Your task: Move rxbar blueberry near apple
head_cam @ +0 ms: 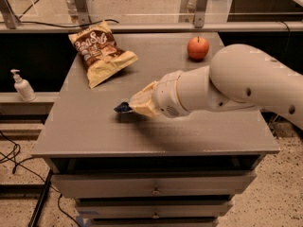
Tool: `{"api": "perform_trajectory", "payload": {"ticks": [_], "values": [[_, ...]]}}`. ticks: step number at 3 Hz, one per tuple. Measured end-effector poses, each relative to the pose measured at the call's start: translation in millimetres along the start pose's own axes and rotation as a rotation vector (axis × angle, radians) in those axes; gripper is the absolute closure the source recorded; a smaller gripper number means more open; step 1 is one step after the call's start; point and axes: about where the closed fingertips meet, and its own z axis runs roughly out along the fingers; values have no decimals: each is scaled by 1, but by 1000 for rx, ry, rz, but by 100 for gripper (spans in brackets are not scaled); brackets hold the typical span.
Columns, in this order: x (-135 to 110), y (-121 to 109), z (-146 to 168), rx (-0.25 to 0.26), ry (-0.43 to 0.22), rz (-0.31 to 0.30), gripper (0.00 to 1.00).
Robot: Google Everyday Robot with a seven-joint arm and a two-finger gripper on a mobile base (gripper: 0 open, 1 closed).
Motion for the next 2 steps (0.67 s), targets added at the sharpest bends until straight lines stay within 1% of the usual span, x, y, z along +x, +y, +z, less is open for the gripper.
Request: {"api": "perform_trajectory", "payload": {"ticks": [1, 2], "values": [[-23, -22, -46, 50, 36, -67, 100], [-23, -22, -47, 50, 36, -68, 100]]}}
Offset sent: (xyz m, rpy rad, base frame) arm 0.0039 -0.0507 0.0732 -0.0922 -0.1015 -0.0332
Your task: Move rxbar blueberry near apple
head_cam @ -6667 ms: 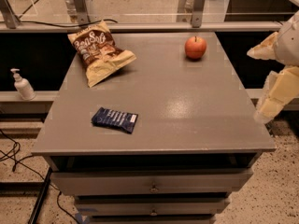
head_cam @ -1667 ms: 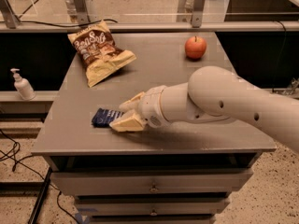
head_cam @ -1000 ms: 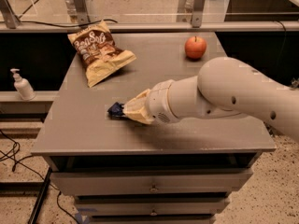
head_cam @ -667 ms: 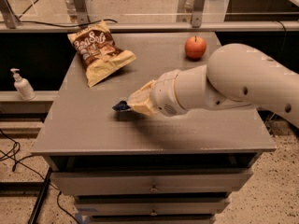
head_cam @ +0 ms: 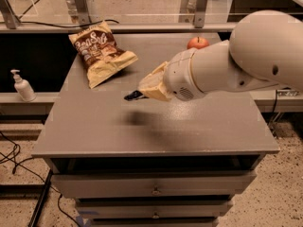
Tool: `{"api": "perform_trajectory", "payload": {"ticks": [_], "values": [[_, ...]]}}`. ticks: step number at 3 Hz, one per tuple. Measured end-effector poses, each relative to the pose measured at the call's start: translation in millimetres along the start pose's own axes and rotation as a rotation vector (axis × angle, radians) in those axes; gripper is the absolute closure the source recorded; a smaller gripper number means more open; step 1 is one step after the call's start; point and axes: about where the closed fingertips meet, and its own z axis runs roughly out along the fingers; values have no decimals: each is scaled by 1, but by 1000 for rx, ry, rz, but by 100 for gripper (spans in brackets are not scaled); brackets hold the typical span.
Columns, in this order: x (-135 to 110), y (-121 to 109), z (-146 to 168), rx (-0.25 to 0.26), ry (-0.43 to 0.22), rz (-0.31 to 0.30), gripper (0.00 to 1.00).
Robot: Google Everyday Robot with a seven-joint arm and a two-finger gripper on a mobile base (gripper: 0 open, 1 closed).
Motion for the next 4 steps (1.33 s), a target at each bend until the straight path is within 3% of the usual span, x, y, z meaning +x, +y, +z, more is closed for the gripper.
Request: {"api": "perform_trajectory", "payload": {"ticks": [1, 2, 3, 4], "values": [[0, 10, 1, -20, -20, -19, 100], [25, -2, -18, -14, -16, -52, 100], [58, -33, -58, 26, 17, -101, 100], [85, -71, -91, 65, 8, -140, 100]]}}
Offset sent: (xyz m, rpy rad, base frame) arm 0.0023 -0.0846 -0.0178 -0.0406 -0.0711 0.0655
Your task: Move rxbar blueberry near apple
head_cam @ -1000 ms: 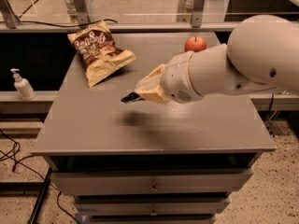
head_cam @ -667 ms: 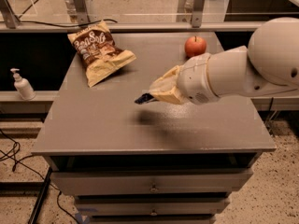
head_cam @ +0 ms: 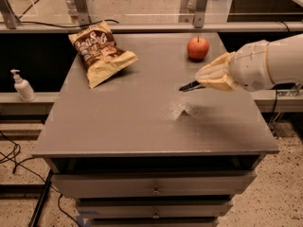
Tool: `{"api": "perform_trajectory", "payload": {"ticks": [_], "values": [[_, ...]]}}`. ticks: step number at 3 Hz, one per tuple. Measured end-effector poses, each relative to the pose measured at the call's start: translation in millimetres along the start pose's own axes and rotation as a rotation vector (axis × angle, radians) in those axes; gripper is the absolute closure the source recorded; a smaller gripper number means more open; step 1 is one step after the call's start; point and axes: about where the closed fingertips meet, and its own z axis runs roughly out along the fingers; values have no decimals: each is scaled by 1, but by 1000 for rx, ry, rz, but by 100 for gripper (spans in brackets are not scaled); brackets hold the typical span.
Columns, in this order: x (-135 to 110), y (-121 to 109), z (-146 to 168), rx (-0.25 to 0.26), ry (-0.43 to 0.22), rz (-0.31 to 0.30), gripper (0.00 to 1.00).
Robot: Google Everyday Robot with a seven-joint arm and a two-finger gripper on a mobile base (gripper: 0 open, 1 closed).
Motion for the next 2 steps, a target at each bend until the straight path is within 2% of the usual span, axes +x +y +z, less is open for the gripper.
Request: {"api": "perform_trajectory", "payload": {"ticks": [1, 2], "values": [[-6, -7, -2, 12, -8, -16, 100], [-9, -11, 5, 18, -17, -76, 100]]}}
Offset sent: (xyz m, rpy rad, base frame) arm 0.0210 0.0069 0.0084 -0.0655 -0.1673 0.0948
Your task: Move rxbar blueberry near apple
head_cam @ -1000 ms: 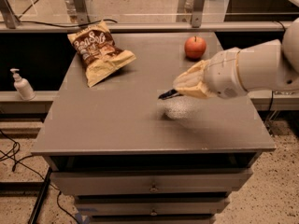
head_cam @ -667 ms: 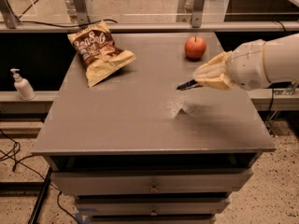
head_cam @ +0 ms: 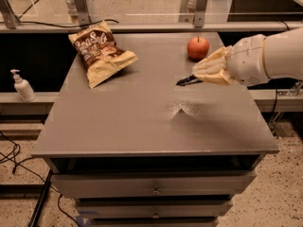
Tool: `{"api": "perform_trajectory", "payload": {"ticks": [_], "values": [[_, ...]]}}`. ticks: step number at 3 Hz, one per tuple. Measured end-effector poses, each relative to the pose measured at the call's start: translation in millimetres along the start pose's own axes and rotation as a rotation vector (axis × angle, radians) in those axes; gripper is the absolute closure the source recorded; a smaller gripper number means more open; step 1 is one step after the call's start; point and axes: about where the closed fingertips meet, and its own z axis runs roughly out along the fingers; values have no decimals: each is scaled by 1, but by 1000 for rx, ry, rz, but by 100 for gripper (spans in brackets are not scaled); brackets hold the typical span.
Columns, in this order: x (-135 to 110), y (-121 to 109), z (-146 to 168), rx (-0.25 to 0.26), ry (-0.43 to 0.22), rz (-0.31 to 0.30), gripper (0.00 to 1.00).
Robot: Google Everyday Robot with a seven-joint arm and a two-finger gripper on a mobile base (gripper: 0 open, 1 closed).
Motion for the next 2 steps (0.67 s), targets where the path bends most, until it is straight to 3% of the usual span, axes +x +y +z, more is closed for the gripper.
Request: {"api": "perform_trajectory", "payload": {"ticks": [2], "values": [[6, -63, 0, -29, -6, -297, 100]]}}
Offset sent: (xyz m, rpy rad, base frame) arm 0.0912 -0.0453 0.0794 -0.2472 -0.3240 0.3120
